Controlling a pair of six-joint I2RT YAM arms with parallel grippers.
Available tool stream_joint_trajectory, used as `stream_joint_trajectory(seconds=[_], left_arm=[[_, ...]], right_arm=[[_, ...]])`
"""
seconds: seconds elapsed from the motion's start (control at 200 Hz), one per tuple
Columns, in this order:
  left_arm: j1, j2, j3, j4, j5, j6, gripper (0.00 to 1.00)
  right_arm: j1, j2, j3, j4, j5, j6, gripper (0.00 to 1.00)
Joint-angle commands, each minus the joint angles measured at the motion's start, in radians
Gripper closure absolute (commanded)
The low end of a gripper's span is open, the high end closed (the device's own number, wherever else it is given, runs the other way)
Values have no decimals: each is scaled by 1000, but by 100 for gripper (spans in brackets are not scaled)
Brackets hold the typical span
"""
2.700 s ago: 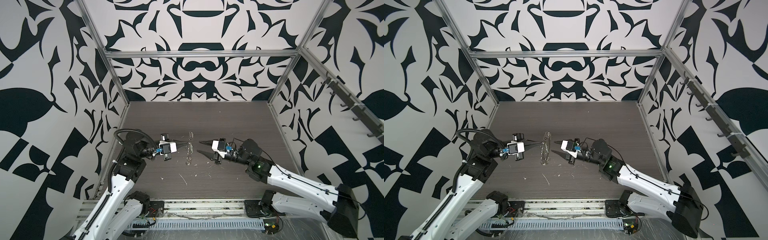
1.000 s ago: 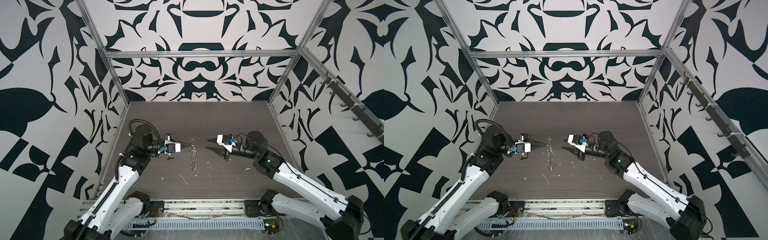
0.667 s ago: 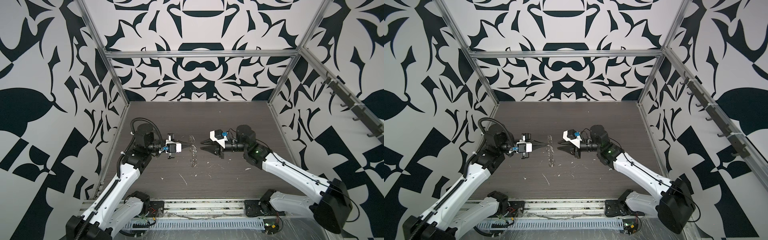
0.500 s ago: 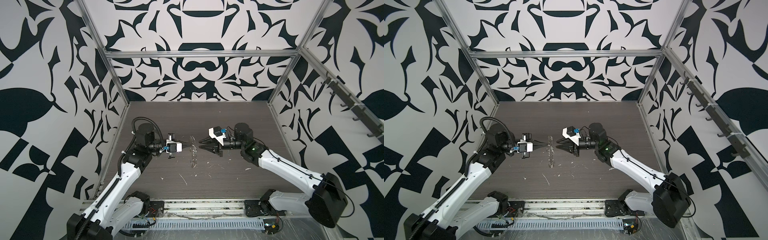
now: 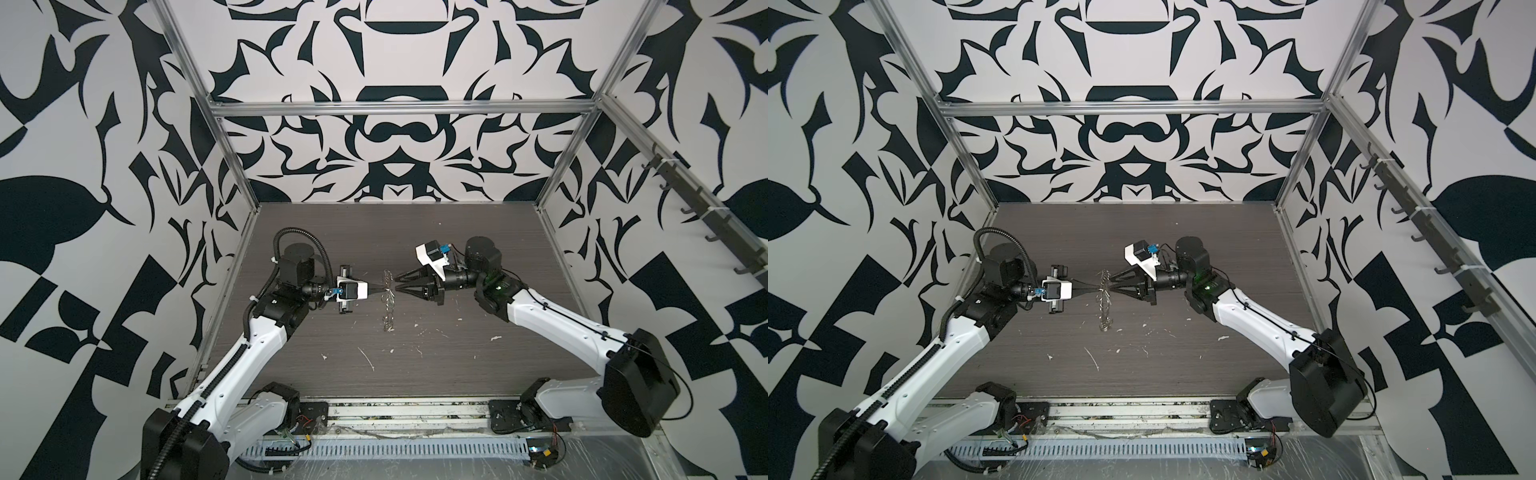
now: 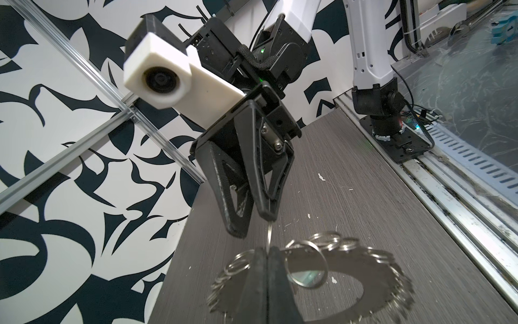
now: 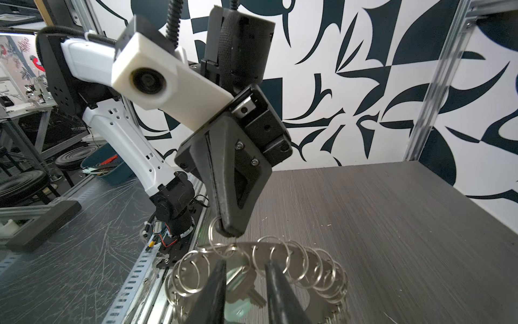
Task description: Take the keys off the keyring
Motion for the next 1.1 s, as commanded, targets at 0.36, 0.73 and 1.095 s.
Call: stream_joint_trajectory(seconds=[0.36,0.73,1.095], left_arm=[[10,-5,15,31,34,4,100],[18,-5,17,33,38,-3,100],[19,-2,14,39,41,-9,100]], right_arm=[[2,29,37,133,-53,101,70],[4,-17,-26,135,-14,96,68],[28,4,-26,147,3,90,68]])
